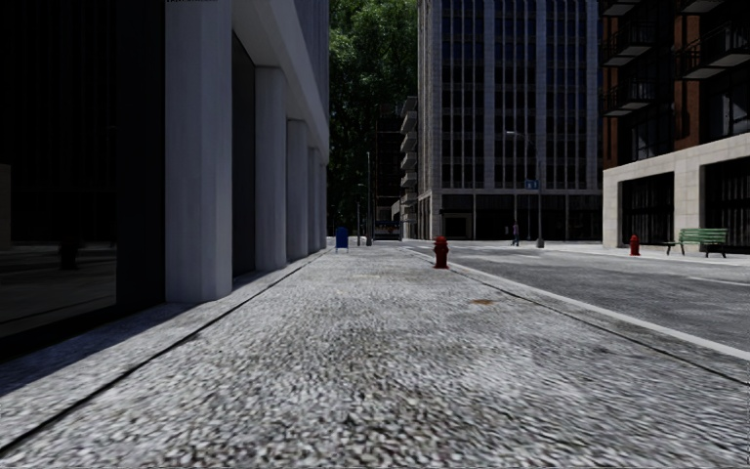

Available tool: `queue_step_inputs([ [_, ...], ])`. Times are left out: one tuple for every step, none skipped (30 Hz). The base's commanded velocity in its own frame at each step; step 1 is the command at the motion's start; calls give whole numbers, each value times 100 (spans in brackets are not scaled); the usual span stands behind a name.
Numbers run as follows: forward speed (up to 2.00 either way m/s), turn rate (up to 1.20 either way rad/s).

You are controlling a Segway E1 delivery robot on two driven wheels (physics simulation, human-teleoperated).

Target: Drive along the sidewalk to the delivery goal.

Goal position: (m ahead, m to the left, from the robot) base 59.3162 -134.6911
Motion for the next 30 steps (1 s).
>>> queue_step_inputs([
  [200,0],
  [200,0],
  [200,0],
  [200,0],
  [200,0],
  [200,0],
  [200,0],
  [200,0],
  [200,0],
  [200,0],
  [200,0],
  [200,0],
  [200,0],
  [200,0],
  [200,0],
  [200,0],
  [200,0],
  [200,0],
  [200,0],
  [200,0],
  [200,0],
  [200,0],
  [200,0],
  [200,0],
  [200,0],
  [200,0],
  [200,0],
  [200,0],
  [200,0],
  [200,0],
])
